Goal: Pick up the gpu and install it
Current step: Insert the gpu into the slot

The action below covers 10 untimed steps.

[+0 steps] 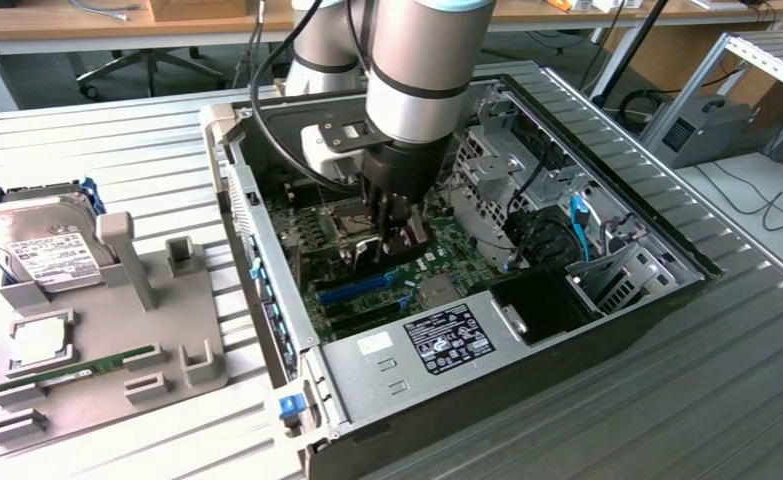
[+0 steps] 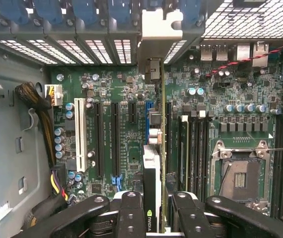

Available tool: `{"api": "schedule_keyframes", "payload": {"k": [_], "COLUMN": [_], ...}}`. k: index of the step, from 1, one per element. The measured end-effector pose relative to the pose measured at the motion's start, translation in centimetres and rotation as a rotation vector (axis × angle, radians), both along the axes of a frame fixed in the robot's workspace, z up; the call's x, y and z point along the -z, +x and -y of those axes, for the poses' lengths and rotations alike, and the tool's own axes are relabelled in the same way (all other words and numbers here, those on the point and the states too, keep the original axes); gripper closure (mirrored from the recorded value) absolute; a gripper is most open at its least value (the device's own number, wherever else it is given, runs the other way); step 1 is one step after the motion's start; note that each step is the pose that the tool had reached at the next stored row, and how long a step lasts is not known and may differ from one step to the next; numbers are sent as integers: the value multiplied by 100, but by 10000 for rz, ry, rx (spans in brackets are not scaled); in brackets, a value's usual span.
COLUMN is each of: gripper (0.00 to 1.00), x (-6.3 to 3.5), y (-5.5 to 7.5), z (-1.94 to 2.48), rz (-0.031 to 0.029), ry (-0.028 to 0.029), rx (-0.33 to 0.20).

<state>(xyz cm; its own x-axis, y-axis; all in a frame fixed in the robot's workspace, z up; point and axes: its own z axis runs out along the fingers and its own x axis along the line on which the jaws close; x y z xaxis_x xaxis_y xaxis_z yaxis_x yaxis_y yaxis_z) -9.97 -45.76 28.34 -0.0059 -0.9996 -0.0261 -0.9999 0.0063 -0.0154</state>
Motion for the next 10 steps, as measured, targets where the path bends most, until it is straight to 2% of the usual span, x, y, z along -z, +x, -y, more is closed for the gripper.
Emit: {"api": "schedule_keyframes", "payload": {"k": [10], "gripper": [73], "x": [0], "y": [-18], "z": [0], "rz": [0], "ry": [0], "rx": [0]}}
